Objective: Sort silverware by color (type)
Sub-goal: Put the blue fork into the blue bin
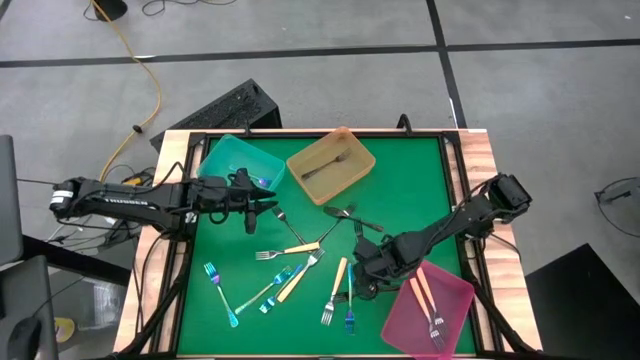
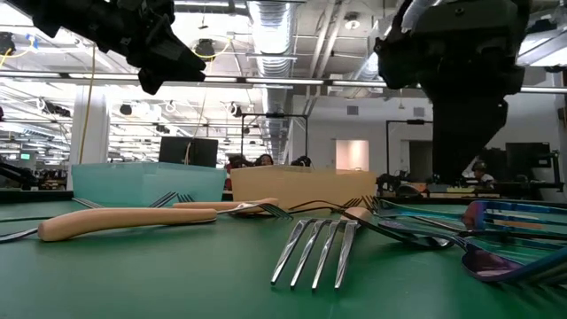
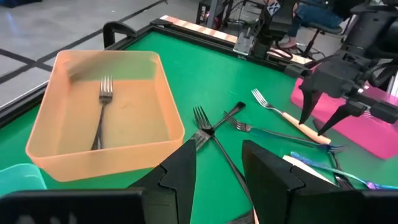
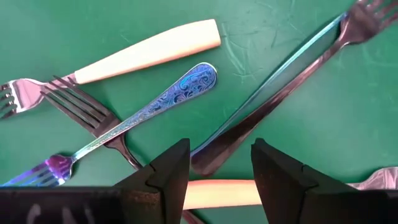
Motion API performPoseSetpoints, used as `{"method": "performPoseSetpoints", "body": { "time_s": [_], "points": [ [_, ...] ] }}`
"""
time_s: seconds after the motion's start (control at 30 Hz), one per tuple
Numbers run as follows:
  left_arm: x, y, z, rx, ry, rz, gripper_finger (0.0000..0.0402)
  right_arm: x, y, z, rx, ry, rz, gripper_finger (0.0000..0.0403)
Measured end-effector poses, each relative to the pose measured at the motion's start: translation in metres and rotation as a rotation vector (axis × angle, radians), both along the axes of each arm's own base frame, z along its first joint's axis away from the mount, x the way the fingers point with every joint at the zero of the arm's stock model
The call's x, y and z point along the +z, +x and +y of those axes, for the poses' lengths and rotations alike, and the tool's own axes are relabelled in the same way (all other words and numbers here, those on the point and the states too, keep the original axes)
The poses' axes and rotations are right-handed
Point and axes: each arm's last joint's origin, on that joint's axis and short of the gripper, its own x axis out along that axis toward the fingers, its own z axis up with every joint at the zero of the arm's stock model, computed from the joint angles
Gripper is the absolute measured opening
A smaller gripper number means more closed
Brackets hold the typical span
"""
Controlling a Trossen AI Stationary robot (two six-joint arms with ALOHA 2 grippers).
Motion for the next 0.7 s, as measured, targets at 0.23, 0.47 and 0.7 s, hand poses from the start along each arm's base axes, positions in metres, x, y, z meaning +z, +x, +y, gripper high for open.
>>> {"method": "performPoseSetpoints", "body": {
  "time_s": [0.23,0.47,0.7],
  "points": [
    [0.0,0.0,-0.005,-0.021,-0.006,-0.002,0.0114,0.0,-0.003,0.007,-0.059,0.003,-0.012,0.0191],
    [0.0,0.001,-0.01,-0.046,-0.005,-0.002,0.0114,-0.012,-0.001,0.009,-0.091,-0.017,0.012,0.0191],
    [0.0,0.0,-0.012,-0.029,0.007,0.005,0.0114,-0.032,0.005,0.011,-0.076,0.01,0.069,0.0191]
  ]
}}
